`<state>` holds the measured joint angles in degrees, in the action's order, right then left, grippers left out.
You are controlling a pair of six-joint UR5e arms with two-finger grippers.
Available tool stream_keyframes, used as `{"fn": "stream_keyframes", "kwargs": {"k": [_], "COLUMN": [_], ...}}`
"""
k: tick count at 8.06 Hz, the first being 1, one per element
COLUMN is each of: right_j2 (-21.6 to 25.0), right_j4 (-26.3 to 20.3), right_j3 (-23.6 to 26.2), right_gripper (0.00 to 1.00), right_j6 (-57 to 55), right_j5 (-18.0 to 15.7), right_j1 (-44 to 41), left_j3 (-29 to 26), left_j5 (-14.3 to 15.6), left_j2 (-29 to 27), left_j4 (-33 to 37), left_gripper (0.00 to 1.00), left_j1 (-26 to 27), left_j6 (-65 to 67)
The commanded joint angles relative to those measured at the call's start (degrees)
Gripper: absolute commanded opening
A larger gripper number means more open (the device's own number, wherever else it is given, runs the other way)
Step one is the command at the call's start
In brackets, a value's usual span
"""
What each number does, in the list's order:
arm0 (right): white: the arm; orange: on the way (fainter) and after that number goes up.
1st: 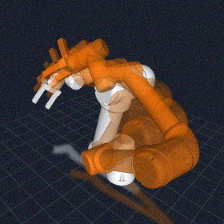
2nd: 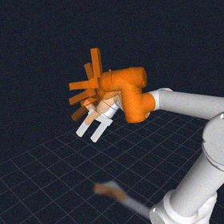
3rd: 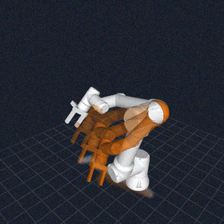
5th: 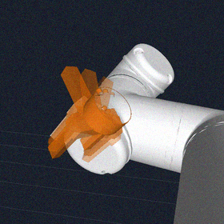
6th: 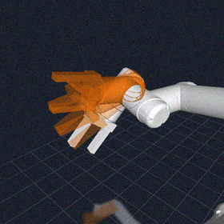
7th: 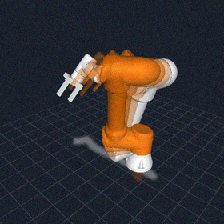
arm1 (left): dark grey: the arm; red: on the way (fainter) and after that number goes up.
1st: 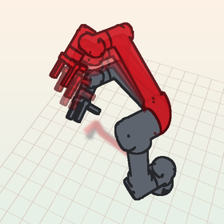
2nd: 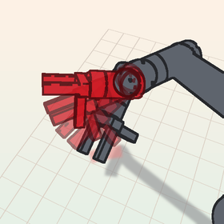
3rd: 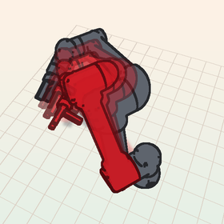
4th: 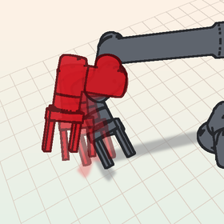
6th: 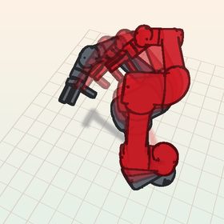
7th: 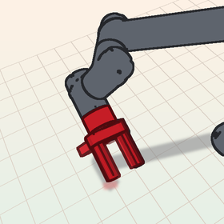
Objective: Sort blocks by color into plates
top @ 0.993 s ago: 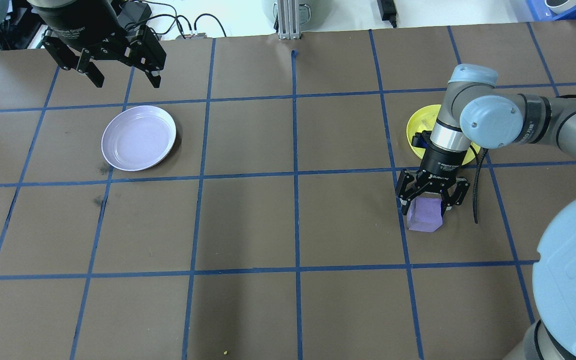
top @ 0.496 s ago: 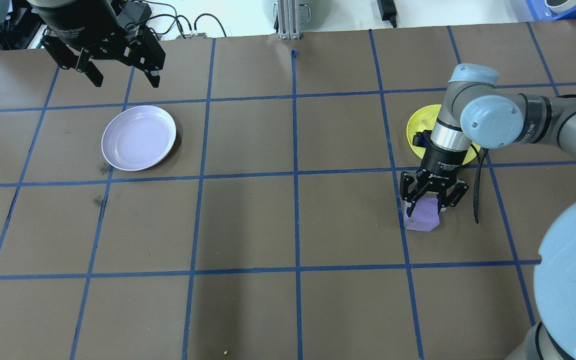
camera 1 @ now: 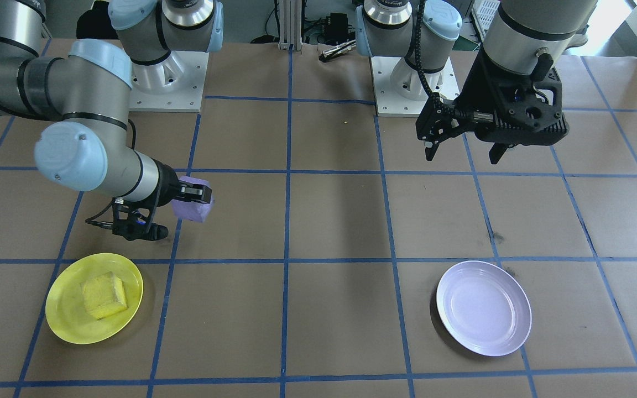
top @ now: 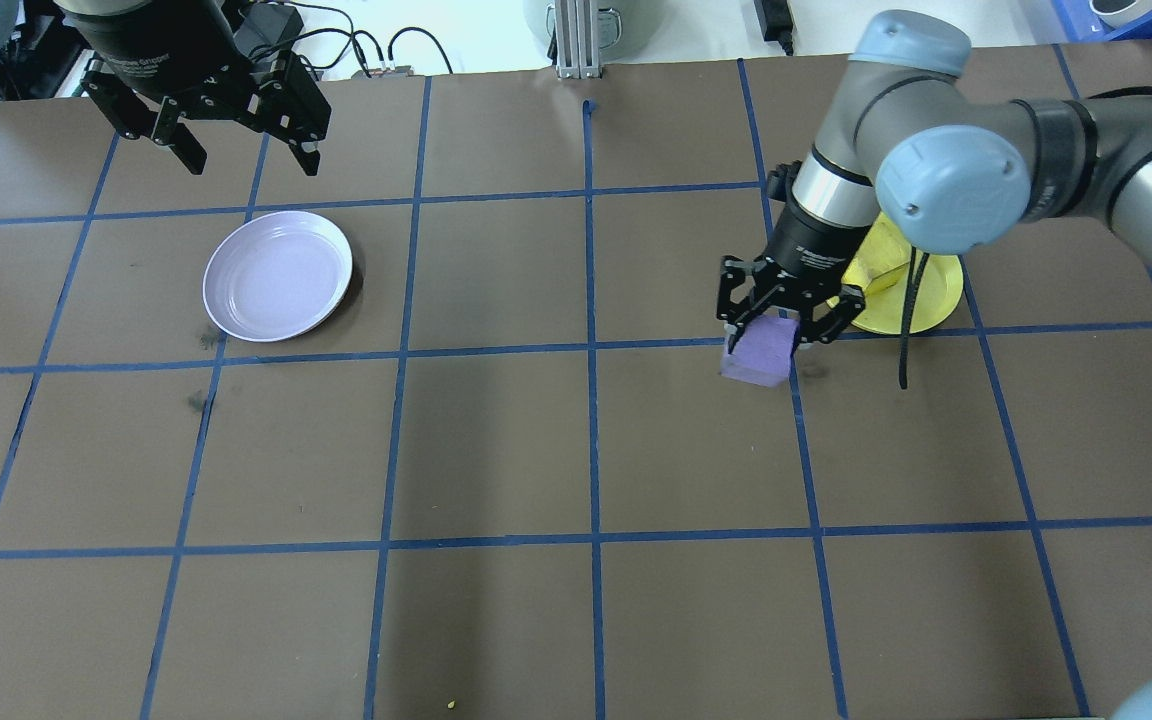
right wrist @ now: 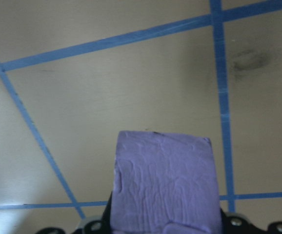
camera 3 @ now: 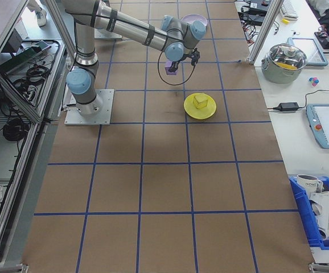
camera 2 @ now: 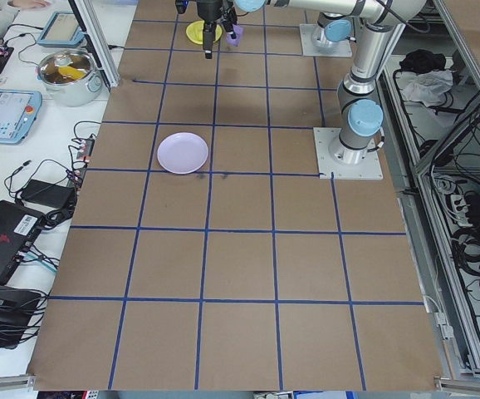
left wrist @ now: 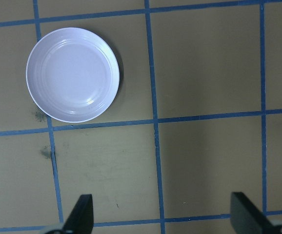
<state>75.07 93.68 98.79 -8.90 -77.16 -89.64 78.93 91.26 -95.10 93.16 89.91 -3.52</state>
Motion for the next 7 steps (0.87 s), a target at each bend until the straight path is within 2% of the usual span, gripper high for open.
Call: {"fn": "stream_keyframes", "kwargs": {"k": [1, 2, 3, 4, 5, 6, 7], "right_j2": [-1.58, -4.30, -7.28, -10.79, -12.83, -14.41, -15.82], "right_j4": [5.94, 11.64, 18.66, 21.25, 21.54, 21.89, 21.90], "right_j3": [-3.69, -3.69, -3.69, -4.04, -4.39, -4.48, -4.40], "right_gripper": [0.00, 0.00, 0.00, 0.00, 0.00, 0.00, 0.28], "right_j6": [-10.57, -15.83, -20.67, -22.29, -24.83, -25.20, -26.59], "right_j5": [7.44, 9.38, 9.84, 12.28, 14.30, 14.41, 14.15], "right_j1": [-10.08, -13.95, -17.64, -20.20, -21.71, -22.76, -23.56], "left_j3": [0.00, 0.00, 0.00, 0.00, 0.00, 0.00, 0.00], "left_j5": [0.05, 0.05, 0.23, 0.23, 0.32, 0.32, 0.32], "left_j2": [0.09, 0.09, 0.09, 0.09, 0.09, 0.09, 0.09], "left_j4": [0.00, 0.00, 0.00, 0.00, 0.09, 0.01, 0.09], "left_gripper": [1.00, 1.00, 1.00, 1.00, 1.00, 1.00, 1.00], "left_j1": [0.00, 0.00, 0.00, 0.00, 0.00, 0.00, 0.00], "left_j6": [0.00, 0.00, 0.00, 0.00, 0.00, 0.00, 0.00]}}
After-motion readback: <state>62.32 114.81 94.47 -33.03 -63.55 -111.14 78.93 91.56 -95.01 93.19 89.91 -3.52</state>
